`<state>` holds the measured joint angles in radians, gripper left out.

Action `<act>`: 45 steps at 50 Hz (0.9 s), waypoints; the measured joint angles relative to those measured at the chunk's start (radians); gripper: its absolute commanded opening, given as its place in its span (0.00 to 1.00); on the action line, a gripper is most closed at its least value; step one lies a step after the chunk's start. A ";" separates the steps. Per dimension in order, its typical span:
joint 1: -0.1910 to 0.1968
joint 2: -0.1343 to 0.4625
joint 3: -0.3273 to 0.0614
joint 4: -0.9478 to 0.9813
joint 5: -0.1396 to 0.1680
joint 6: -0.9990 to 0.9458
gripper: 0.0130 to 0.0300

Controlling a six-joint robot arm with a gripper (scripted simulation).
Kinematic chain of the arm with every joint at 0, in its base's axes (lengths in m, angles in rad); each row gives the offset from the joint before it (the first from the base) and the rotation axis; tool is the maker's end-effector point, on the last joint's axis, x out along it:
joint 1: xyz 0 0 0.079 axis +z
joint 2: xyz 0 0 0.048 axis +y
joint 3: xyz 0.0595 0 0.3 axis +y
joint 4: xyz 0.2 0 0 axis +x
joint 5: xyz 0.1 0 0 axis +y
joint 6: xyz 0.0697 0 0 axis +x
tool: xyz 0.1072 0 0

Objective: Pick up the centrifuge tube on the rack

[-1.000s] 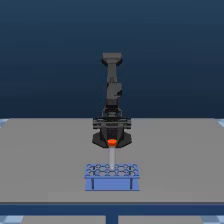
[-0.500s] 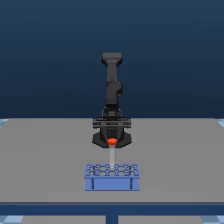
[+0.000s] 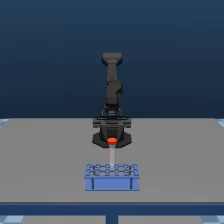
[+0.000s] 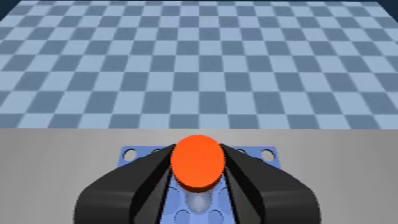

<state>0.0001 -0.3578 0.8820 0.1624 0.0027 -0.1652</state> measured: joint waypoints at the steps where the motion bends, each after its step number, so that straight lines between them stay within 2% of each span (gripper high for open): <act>1: 0.000 0.000 0.000 -0.005 0.000 0.004 0.00; 26: 0.000 -0.007 -0.007 -0.176 0.014 0.168 0.00; 45: 0.000 -0.012 -0.013 -0.213 0.024 0.213 0.00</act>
<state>0.0000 -0.3699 0.8693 -0.0505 0.0269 0.0478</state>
